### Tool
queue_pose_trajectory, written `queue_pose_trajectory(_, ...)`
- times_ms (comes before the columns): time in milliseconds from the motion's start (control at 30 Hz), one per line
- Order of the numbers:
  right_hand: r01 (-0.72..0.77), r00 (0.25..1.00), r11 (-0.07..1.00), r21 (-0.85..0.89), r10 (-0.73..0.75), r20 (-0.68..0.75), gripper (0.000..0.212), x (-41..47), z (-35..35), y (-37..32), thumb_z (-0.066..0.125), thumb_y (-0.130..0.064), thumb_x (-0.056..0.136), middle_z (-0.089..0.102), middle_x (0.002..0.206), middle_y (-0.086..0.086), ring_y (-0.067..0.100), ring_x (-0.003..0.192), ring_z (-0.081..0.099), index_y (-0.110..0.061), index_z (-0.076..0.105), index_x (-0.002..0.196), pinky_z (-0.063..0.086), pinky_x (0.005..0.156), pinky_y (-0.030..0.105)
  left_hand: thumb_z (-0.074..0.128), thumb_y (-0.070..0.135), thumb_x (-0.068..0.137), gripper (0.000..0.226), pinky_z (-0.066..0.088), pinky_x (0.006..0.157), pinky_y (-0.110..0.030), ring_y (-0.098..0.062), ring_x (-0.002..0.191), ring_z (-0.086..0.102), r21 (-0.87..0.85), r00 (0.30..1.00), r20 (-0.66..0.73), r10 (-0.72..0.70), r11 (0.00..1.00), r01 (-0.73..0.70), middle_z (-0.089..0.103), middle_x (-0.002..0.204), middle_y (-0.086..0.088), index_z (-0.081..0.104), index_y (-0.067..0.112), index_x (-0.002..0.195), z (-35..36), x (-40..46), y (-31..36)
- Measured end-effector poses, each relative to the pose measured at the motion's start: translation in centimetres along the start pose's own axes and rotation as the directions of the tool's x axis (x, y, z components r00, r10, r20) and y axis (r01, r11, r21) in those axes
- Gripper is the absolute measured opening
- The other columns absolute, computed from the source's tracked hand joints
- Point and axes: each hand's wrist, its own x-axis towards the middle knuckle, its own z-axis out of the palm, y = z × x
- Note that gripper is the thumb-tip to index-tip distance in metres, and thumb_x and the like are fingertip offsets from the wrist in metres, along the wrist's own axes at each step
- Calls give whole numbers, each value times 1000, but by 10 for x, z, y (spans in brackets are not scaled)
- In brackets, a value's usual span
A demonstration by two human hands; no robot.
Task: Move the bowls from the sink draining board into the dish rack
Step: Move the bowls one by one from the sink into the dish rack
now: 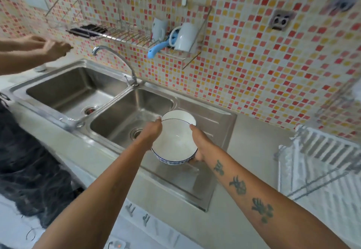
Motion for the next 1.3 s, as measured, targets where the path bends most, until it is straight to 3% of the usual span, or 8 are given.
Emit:
queue_pose_trajectory(200,463,867,886,-2,-453,-207,54,-115,-55,-45,39,-40,97,45,144,9,32,122,52,-20,31,146,50,94,48,28,47,101,61,35,113,-44,-31,136,42,-69,950,3,312,948,-311,41,151,-13,39,7,146,8,-77,104)
queue_pose_trajectory(400,847,450,516,-131,-825,-342,33,-246,-128,-62,32,-30,102,51,126,3,19,103,52,-19,45,131,45,79,31,18,63,96,64,48,65,-39,-27,87,62,-407,867,362,343,895,-184,62,112,-14,52,15,124,26,-182,199)
queue_pose_trajectory(567,929,169,285,-238,-895,-412,17,-320,-199,-61,36,-30,102,50,94,-9,-1,77,46,-26,51,95,35,65,18,20,62,95,59,55,79,-46,-28,85,69,-350,652,605,457,888,-298,72,103,-8,67,27,96,76,-258,245)
queue_pose_trajectory(767,936,-132,14,-351,-912,-388,28,-360,-292,-57,43,-38,93,61,107,-14,-3,98,55,-24,60,110,39,83,10,23,87,75,86,55,81,-51,-35,97,67,-285,505,749,428,897,-338,70,107,-14,66,24,114,141,-307,285)
queue_pose_trajectory(867,884,-259,-108,-455,-923,-284,37,-367,-334,-51,38,-47,89,59,118,-17,-5,113,53,-29,58,115,37,95,11,30,88,71,84,53,85,-52,-36,90,68,-283,446,784,433,887,-364,73,95,-15,75,22,96,171,-319,298)
queue_pose_trajectory(1033,880,-193,-60,-472,-952,-238,42,-361,-384,-61,31,-53,91,55,134,-11,9,126,50,-38,54,123,40,104,31,44,73,80,59,49,85,-43,-31,87,61,-395,385,744,546,824,-406,66,87,-13,69,22,93,219,-331,304)
queue_pose_trajectory(1167,914,99,198,-355,-956,-278,51,-360,-402,-78,14,-48,102,54,132,-6,-2,108,56,-31,44,139,48,84,11,46,65,85,45,54,75,-32,-24,87,63,-508,371,638,675,731,-457,68,91,-8,65,30,104,250,-328,298)
queue_pose_trajectory(1300,851,366,462,-251,-863,-348,53,-341,-421,-94,17,-57,98,66,104,-3,8,94,58,-29,55,124,40,101,32,63,67,66,57,51,90,-35,-21,101,66,-505,413,409,813,579,-640,71,103,-3,68,25,103,277,-316,285)
